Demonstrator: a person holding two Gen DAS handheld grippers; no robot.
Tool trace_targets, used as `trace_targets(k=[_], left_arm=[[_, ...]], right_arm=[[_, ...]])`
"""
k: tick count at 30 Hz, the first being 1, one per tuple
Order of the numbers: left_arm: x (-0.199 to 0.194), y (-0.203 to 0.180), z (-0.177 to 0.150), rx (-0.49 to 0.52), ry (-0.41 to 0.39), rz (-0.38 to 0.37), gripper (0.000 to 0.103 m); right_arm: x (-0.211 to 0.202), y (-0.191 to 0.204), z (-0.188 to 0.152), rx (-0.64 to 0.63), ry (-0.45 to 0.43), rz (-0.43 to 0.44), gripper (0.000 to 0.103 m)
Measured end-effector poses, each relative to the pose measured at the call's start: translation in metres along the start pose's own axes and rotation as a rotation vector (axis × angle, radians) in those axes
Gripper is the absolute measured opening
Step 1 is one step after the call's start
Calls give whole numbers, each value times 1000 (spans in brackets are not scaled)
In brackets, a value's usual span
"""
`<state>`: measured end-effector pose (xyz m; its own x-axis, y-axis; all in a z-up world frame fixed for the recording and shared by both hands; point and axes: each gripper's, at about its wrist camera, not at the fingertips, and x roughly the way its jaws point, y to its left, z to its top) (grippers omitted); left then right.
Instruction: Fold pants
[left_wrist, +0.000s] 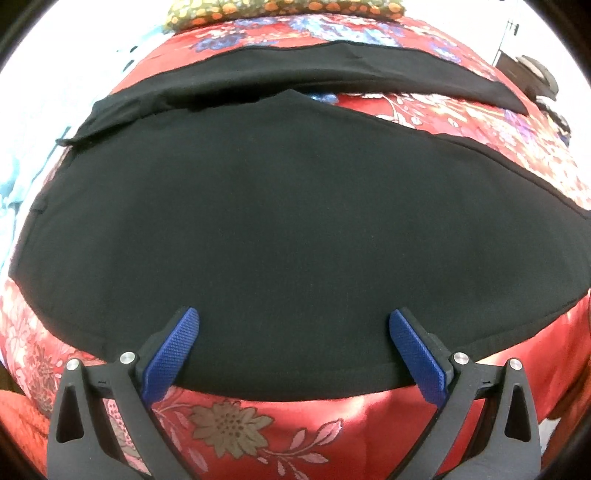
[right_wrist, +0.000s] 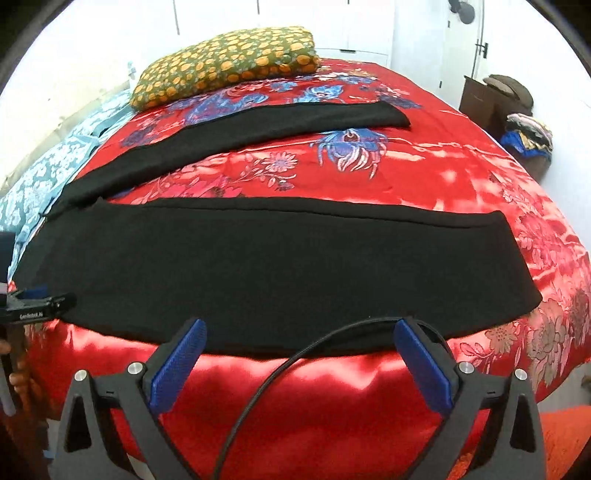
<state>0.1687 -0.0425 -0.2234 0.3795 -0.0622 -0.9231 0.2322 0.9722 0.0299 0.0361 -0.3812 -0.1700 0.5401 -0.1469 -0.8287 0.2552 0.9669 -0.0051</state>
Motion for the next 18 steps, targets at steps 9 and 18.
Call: trace_targets(k=[9,18], left_arm=[[-3,3,-6,36,-16,-30,103],[-7,6,-11,31,-24,-37,103]], right_arm=[[9,-7,-3,30,11,-47,103],[-6,-27,-5,92,-45,-73,103]])
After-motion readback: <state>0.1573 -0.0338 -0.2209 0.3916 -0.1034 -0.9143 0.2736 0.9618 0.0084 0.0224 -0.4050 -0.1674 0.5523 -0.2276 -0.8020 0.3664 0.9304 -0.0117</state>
